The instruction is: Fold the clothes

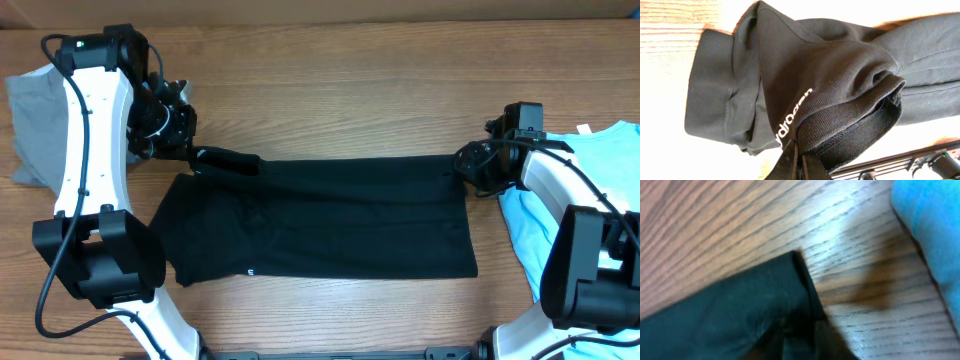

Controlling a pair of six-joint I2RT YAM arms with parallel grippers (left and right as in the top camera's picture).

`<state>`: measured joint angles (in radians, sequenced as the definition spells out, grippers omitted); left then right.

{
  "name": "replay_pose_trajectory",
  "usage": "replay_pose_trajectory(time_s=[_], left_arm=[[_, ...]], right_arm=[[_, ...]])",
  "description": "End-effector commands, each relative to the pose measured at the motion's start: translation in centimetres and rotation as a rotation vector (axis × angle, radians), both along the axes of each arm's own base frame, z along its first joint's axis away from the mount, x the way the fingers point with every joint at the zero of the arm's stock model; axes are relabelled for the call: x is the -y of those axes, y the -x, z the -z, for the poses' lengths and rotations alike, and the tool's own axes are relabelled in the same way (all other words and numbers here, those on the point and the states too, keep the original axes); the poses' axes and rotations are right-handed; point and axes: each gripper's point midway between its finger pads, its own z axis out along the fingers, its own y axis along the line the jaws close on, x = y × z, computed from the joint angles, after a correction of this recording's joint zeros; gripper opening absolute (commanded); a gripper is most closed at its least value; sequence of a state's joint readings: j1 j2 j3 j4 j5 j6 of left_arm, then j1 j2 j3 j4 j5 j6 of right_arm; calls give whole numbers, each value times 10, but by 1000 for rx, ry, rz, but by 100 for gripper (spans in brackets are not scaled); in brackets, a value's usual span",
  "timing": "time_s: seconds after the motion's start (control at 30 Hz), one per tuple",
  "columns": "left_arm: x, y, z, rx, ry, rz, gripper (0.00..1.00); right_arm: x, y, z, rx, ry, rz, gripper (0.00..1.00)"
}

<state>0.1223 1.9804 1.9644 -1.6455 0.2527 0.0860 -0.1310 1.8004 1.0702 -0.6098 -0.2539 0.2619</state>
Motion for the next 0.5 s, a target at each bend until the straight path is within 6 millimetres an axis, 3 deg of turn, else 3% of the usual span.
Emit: replay_pose_trajectory(time_s=[0.0,0.1,0.33,0.47], left_arm=[[-1,-1,-6,28,-3,24,4],[-1,-1,-6,28,-3,24,4],[-1,-1,-6,29,-3,24,4],[-1,-1,-6,29,-3,24,4]], right_arm=[[3,-10,-10,30,17,-1,30],[-2,-9,-10,27,11,-14,29],[-3,-7,-9,16,18,-15,5],[5,-14,-18,37,27,2,4]])
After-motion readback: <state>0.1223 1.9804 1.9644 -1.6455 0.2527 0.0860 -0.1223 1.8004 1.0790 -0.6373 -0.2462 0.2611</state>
